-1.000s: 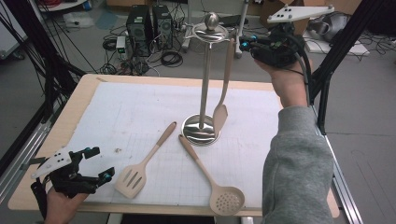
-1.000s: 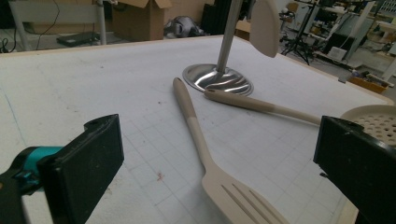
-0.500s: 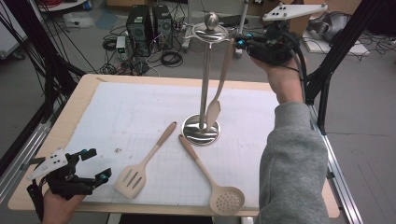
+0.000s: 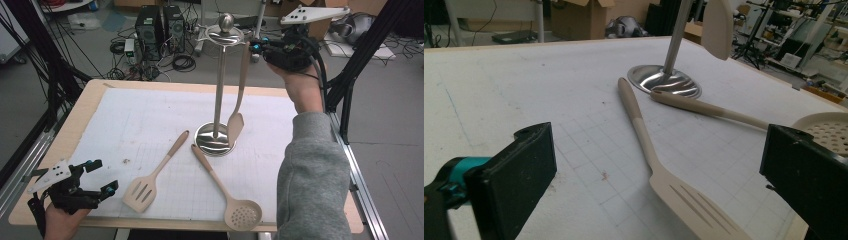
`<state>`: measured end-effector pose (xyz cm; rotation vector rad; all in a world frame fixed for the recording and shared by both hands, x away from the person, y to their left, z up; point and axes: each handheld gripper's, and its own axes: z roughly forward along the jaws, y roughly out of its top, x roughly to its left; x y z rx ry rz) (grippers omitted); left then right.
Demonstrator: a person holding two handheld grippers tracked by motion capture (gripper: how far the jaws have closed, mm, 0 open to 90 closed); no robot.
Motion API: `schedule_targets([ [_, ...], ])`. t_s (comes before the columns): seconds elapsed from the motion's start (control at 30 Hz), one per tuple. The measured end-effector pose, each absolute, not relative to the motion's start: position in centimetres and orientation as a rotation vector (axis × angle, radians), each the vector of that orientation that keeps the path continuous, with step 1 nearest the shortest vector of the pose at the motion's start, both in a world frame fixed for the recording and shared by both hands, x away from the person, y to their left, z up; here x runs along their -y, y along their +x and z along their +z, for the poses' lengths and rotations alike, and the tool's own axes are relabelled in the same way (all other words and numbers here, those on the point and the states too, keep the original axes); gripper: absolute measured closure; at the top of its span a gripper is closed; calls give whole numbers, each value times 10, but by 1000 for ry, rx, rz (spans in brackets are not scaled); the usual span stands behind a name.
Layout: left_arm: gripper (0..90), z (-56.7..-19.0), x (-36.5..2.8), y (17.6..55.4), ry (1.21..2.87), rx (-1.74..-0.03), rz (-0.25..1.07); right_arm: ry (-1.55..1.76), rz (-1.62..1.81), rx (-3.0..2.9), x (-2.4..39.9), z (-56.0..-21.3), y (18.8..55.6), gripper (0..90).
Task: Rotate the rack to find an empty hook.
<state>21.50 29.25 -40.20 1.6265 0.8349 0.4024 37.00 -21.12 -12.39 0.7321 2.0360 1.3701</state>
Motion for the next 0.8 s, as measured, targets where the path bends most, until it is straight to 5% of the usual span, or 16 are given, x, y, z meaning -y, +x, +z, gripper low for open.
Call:
schedule_targets([
  [0.8,20,-401,-293,214,1624,-835,409,716,1364,-2037,202,-125,355,900],
])
